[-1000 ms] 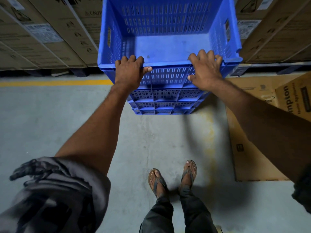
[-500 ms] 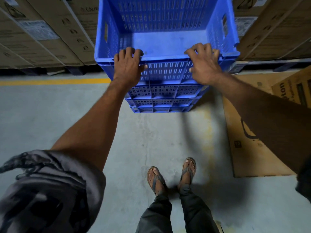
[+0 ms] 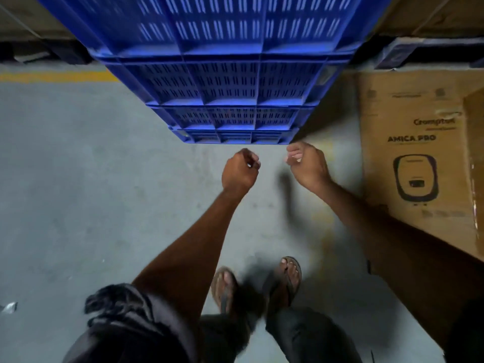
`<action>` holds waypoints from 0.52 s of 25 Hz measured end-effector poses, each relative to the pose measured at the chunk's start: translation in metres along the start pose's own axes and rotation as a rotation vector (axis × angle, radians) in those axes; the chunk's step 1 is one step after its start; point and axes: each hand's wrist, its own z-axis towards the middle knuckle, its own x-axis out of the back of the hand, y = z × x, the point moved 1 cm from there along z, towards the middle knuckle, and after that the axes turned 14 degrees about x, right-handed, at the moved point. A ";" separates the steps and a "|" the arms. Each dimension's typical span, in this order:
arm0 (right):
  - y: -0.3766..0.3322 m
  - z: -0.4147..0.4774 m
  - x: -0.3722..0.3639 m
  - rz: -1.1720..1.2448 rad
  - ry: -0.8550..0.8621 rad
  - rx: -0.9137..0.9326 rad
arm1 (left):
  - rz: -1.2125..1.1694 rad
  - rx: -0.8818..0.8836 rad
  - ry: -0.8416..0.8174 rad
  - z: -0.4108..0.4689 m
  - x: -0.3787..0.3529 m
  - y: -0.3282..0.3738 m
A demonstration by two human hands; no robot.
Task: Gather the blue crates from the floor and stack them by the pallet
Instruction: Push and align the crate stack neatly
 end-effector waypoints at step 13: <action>0.192 0.144 -0.144 0.131 0.402 0.042 | 0.105 -0.359 0.638 0.196 -0.129 -0.052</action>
